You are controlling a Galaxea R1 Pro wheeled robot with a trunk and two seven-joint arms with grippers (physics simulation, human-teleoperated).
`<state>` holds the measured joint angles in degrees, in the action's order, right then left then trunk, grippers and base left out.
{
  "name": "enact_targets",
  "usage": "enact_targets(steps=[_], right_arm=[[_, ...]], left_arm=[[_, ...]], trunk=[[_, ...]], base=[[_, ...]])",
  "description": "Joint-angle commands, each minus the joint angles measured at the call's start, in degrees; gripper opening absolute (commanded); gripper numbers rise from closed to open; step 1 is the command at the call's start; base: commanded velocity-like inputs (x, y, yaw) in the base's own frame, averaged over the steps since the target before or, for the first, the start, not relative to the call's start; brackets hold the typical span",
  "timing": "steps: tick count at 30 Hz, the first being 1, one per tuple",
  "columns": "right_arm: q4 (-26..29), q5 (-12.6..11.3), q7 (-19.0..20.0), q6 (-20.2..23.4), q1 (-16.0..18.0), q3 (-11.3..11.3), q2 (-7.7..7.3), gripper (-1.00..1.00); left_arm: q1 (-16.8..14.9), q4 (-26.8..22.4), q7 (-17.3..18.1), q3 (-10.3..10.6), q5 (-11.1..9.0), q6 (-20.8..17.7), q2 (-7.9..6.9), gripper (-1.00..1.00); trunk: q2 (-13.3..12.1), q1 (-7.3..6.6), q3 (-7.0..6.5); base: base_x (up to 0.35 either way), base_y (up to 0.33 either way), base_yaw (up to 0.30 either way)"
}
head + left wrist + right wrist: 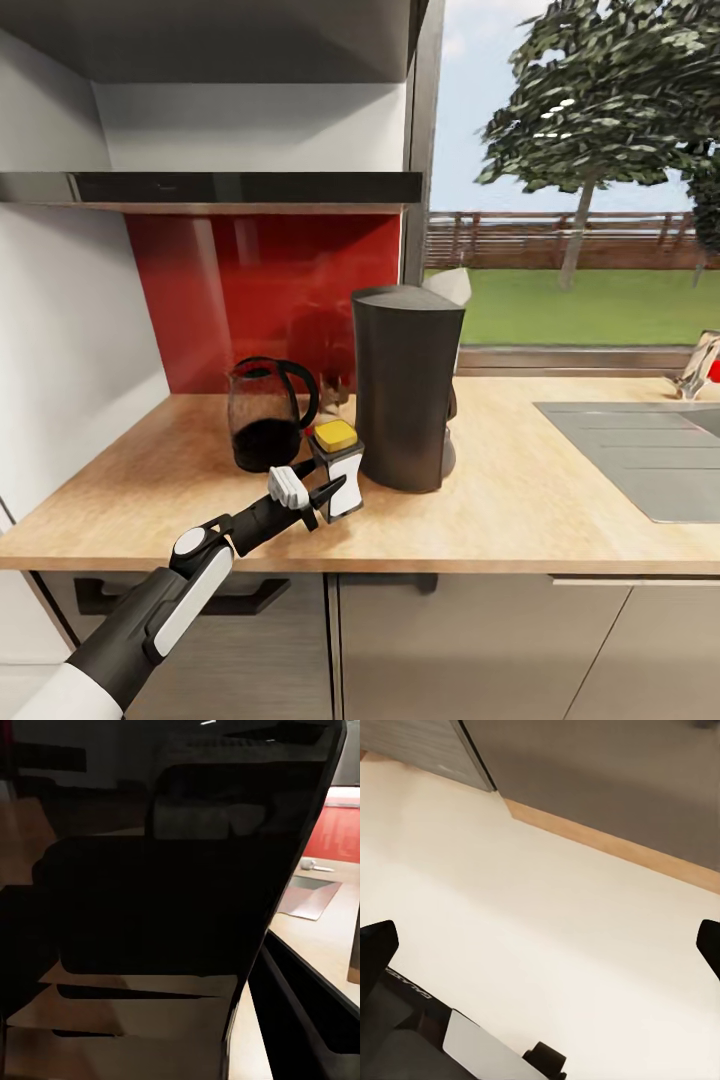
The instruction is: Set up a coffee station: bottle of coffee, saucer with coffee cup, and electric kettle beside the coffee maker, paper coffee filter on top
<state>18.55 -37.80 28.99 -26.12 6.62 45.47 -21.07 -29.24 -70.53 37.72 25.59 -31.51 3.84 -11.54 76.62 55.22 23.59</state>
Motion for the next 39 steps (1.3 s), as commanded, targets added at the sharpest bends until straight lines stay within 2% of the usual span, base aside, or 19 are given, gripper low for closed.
enact_targets(steps=[1, 20, 39], right_arm=[[0.0, -0.6, 0.2, -0.2, 0.1, 0.4, -0.05, 1.0], [0.0, -0.6, 0.2, -0.2, 0.1, 0.4, -0.05, 1.0], [0.0, -0.6, 0.2, -0.2, 0.1, 0.4, -0.11, 1.0]], left_arm=[[-0.1, 0.0, 0.1, 0.2, -0.2, 0.3, -0.06, -1.0], [-0.1, 0.0, 0.1, 0.2, -0.2, 0.3, -0.06, -1.0], [-0.1, 0.0, 0.2, 0.2, -0.2, 0.3, -0.06, -1.0]], trunk=[[0.0, 0.0, 0.06], [7.3, 3.95, 3.29], [7.3, 3.95, 3.29]], base=[[0.0, 0.0, 0.0], [0.0, 0.0, 0.0], [0.042, 0.0, 0.0]])
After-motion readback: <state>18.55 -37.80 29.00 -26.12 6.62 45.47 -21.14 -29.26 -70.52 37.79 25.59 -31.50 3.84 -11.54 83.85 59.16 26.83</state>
